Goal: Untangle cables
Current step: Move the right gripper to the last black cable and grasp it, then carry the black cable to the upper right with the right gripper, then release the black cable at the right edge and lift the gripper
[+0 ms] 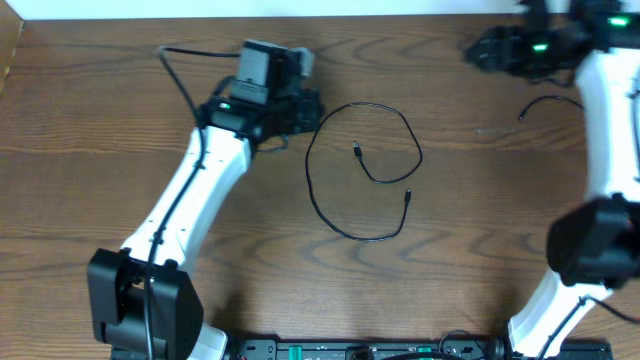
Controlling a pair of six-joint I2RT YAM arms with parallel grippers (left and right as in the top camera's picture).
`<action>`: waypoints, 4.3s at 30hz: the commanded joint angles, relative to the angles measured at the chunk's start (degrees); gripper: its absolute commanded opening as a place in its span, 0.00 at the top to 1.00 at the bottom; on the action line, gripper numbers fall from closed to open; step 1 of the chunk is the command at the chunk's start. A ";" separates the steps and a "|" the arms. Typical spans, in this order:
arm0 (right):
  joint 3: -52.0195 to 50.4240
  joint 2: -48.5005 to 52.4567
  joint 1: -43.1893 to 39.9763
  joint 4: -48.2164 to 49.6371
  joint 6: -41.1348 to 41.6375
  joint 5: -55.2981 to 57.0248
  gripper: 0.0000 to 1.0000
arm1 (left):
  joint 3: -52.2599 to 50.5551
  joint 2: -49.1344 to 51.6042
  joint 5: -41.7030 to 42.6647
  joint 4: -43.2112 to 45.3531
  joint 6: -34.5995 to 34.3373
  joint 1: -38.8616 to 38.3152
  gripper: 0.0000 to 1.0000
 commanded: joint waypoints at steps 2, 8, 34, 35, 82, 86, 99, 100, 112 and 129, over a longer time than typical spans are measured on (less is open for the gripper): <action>-0.07 4.35 7.78 1.09 -0.87 -0.81 0.30 | 0.46 -0.11 -11.65 -5.35 -5.01 8.15 0.92; -0.07 9.90 16.26 3.89 0.02 -0.74 0.30 | 0.46 -0.11 -14.51 -10.12 -4.96 16.17 0.92; -0.07 25.57 37.53 11.45 26.86 9.55 0.37 | 0.31 -0.09 -17.07 -13.90 -4.76 20.98 0.92; -0.07 25.88 37.99 11.65 26.86 9.55 0.37 | 0.31 -0.09 -17.07 -13.90 -4.76 20.98 0.92; 5.60 5.18 26.82 7.56 17.33 26.82 0.99 | 0.20 -0.04 -17.05 -15.34 -4.79 20.98 0.84; 5.75 -0.44 19.63 11.21 17.35 26.80 0.99 | 0.20 -0.04 -17.03 -15.34 -4.79 20.98 0.83; 5.75 -5.18 -0.76 30.08 16.39 26.95 0.99 | 0.20 -0.04 -17.03 -15.34 -4.79 20.98 0.83; 5.75 -5.18 -2.49 32.26 17.20 27.23 0.99 | 0.17 -0.04 -17.03 -15.34 -4.81 20.98 0.83; 5.70 -2.36 -15.19 39.78 23.78 35.10 0.99 | -0.83 0.35 -17.00 -14.23 -5.03 20.92 0.83; 5.68 5.46 -23.56 24.63 23.58 35.91 0.33 | -0.83 1.14 -17.00 -13.18 -5.01 20.92 0.83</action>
